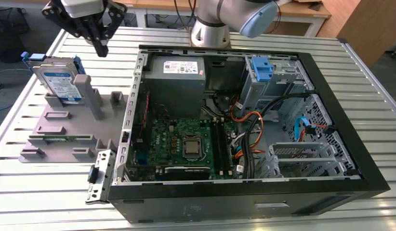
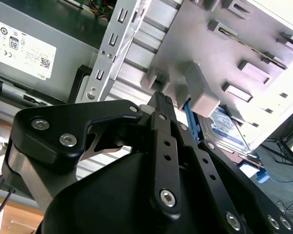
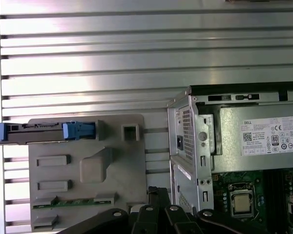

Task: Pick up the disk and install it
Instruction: 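Reach for the disk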

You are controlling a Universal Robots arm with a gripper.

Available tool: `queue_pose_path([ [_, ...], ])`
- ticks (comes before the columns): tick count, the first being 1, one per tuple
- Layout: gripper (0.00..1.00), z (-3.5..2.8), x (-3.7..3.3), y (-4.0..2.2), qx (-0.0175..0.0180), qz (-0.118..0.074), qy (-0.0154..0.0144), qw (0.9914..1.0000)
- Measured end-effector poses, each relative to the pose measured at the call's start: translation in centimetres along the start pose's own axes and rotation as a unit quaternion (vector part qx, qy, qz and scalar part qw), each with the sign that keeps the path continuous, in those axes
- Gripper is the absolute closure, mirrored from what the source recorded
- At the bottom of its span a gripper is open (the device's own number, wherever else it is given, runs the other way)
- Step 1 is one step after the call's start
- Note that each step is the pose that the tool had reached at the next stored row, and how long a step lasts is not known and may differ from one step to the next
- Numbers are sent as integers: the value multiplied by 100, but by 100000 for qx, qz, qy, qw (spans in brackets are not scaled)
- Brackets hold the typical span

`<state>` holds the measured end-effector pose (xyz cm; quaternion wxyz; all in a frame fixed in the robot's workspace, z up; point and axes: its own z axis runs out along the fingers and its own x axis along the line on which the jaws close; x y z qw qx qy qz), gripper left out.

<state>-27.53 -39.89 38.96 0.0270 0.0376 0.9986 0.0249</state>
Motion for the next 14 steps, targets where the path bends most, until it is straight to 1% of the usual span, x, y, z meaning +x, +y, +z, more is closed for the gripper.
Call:
queue_pose_path([
  [4,89,0,79,-6,-3,1,-1,100000],
  [14,89,-1,216,-16,-2,3,0,100000],
])
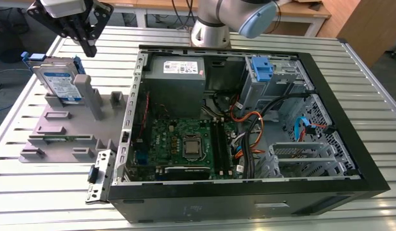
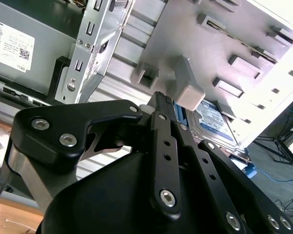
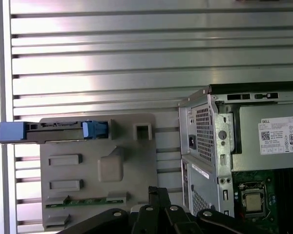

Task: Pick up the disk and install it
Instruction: 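Reach for the disk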

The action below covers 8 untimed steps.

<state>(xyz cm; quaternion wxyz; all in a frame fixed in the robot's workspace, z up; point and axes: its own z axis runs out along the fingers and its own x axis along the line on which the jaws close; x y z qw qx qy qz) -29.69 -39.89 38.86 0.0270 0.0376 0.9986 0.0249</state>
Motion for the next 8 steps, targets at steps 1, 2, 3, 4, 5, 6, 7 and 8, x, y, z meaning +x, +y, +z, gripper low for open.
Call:
queue_pose_path([
  [1,89,0,13,-1,1,-4,1,100000],
  [2,89,0,25,-2,1,-1,1,100000],
  [3,89,0,29,-3,2,-1,-1,100000],
  [4,89,0,30,-2,-4,-8,-2,100000],
  [5,89,-1,37,-3,-1,-3,2,100000],
  [6,89,-1,39,-3,0,-1,2,100000],
  [7,89,-1,39,-3,-3,-2,0,100000],
  [8,89,-1,40,-3,-1,-1,1,100000],
])
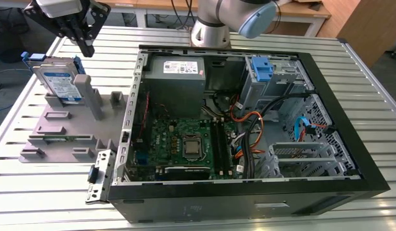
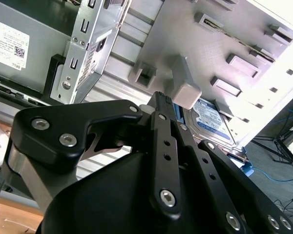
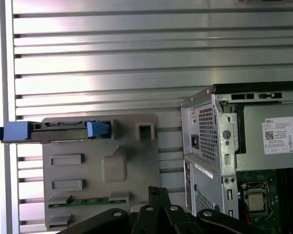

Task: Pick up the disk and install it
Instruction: 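Reach for the disk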

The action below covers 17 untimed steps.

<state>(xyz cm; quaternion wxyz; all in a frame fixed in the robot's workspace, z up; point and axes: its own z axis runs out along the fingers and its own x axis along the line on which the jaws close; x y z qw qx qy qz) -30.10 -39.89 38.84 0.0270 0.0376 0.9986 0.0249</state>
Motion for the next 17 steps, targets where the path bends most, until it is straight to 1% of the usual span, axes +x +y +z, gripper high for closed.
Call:
queue_pose_path([
  [6,89,1,30,-2,-2,-1,-4,100000],
  [11,89,1,34,-3,0,-1,-1,100000],
  [17,89,2,56,-4,-4,-3,-2,100000],
])
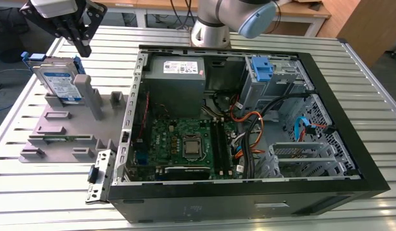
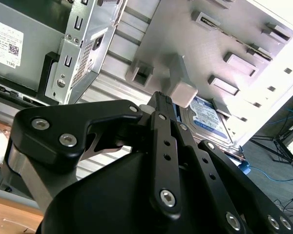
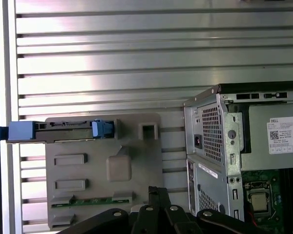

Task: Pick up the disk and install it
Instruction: 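Reach for the disk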

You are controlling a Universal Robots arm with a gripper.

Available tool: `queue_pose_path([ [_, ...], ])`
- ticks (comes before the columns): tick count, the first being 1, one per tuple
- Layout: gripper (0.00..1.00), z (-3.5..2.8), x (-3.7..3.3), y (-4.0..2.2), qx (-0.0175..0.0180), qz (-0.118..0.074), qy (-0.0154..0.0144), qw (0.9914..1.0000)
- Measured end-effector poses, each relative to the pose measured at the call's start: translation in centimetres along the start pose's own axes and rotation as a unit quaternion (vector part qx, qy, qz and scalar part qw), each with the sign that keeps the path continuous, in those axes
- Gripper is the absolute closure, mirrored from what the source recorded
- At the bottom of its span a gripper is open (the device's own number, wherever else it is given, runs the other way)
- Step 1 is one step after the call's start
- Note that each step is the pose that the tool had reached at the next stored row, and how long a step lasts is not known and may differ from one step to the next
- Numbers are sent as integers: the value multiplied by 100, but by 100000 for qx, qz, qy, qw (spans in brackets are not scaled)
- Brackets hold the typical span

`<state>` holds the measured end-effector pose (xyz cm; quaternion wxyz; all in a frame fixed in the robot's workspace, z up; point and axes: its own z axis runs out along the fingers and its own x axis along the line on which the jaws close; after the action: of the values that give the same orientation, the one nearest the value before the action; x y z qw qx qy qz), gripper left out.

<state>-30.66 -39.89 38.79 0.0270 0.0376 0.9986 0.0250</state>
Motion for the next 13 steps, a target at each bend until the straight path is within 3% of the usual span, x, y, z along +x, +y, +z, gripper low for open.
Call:
queue_pose_path([
  [13,89,-2,22,-2,4,3,2,100000],
])
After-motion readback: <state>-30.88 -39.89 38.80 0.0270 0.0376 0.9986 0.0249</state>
